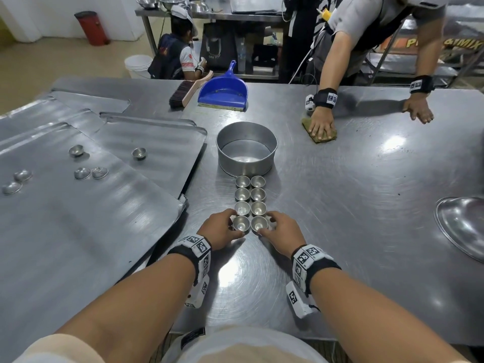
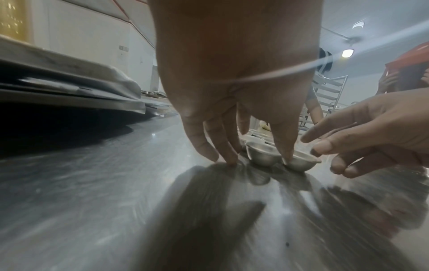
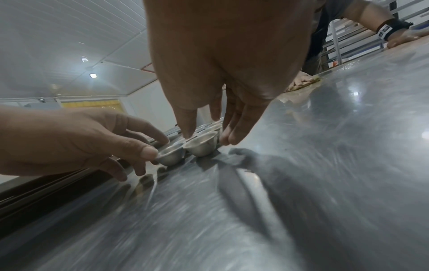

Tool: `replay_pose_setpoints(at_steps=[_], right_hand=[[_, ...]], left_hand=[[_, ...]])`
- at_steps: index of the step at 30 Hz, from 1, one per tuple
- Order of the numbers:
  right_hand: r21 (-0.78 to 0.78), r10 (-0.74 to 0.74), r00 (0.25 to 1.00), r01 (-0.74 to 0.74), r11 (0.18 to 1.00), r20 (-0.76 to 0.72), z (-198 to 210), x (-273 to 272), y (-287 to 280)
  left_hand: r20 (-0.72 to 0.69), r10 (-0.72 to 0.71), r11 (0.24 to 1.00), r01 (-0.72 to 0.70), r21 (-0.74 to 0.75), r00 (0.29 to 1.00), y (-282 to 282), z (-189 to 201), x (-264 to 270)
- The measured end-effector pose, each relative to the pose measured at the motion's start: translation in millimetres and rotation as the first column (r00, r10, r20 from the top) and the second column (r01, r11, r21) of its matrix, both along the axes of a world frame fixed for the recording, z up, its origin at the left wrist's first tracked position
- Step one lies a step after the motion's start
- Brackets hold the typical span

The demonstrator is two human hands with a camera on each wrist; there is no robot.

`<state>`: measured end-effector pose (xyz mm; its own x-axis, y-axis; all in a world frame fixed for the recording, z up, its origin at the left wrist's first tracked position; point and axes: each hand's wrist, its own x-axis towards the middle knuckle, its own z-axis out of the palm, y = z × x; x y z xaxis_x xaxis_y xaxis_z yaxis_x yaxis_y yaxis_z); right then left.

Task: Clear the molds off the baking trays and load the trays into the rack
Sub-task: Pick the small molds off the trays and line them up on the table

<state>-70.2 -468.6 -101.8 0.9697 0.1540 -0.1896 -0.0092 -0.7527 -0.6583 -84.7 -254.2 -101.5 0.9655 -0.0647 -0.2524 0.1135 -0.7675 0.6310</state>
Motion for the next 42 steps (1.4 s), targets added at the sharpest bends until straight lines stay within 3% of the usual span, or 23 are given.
replay_pose_setpoints(at_steps=[5,11,17,28,34,42], right_hand=[[-0.041,-0.028,0.995,0.032,0.999,0.095,28.6,6.7,3.9],[-0.043,0.113,0.975,-0.107,0.993,0.192,74.6,34.9,54.0],[-0.056,0.324,0.901,-0.322,0.945,0.288,112.1,45.6,144.8],[-0.12,0.631,0.746,-0.621,0.775,0.214,139.7,43.6,323.1],[-0.173,0.639,0.755,-0.616,0.769,0.151,123.7,80.2,379.5],[-0.274,0.6,0.797,-0.564,0.779,0.068,90.7,150.8,418.6]], left_hand=[[0.003,0.037,0.999,-0.038,0.026,0.999,11.8,21.8,-4.5],[0.099,0.159,0.984,-0.166,0.067,0.982,55.7,72.0,-18.6],[0.19,0.386,0.913,-0.403,0.06,0.903,125.3,114.3,-61.9],[0.166,0.637,0.742,-0.657,0.131,0.753,293.3,134.5,-130.5],[0.132,0.642,0.746,-0.655,0.122,0.756,358.7,126.0,-100.4],[0.072,0.533,0.843,-0.537,0.046,0.843,388.6,91.6,-8.7]])
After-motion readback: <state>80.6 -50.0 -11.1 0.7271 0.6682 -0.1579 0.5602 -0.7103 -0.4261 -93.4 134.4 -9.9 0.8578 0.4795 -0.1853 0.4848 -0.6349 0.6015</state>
